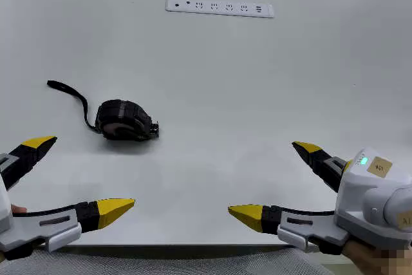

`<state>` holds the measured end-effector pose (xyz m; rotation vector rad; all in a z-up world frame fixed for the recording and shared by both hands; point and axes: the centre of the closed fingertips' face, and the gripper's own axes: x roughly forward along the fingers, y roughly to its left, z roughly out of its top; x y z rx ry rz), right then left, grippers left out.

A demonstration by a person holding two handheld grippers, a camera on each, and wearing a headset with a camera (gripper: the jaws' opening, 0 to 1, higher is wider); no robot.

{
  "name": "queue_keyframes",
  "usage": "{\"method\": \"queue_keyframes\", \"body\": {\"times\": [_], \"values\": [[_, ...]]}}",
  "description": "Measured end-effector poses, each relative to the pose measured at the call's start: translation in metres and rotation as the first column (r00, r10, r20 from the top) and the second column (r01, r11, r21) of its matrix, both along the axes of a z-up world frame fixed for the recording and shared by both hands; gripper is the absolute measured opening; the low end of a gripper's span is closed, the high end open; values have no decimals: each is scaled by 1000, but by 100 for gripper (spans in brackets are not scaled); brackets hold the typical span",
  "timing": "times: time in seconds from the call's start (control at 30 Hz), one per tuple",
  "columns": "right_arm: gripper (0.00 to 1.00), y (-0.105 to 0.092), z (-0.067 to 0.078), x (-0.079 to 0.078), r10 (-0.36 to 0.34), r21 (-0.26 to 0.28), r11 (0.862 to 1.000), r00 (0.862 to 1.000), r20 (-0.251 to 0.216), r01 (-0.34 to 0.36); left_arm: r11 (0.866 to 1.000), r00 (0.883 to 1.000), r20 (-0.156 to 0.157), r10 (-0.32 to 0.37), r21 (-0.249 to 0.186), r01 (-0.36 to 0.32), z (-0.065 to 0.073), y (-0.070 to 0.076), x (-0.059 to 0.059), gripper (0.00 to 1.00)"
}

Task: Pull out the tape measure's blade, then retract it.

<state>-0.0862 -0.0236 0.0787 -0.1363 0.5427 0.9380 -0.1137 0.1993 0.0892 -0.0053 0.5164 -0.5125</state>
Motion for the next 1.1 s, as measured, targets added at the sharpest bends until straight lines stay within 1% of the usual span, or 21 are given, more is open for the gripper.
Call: {"method": "queue_keyframes", "body": {"times": [0.2,0.4,0.47,0.53,0.57,0.67,0.77,0.8,1.1], "values": [[99,-1,1,1,-6,3,1000,1000,0,6,1000,1000,0,-1,1,1,0,0,0,99],[99,-3,-1,1,-10,-6,1000,1000,-2,10,1000,1000,1,-3,2,3,0,0,-1,99],[97,-2,0,-1,3,3,1000,1000,-7,-3,1000,1000,1,-5,5,5,-1,-1,-1,99],[99,-3,0,0,-3,0,1000,1000,8,3,1000,1000,3,-6,6,6,-1,-1,-1,99],[99,-3,-1,-1,-1,-3,1000,1000,1,1,1000,1000,2,-6,4,6,-1,-1,-1,99],[99,-3,-2,-1,-1,-8,1000,1000,1,1,1000,1000,4,-7,5,7,0,-1,0,99],[99,-4,0,0,-1,-8,1000,1000,11,1,1000,1000,3,-8,9,8,0,0,-1,99],[99,-4,-1,-1,-1,-7,1000,1000,6,1,1000,1000,5,-9,11,9,0,0,0,99],[99,-4,0,2,10,-5,1000,1000,17,-10,1000,1000,8,-15,23,15,0,2,3,99]]}}
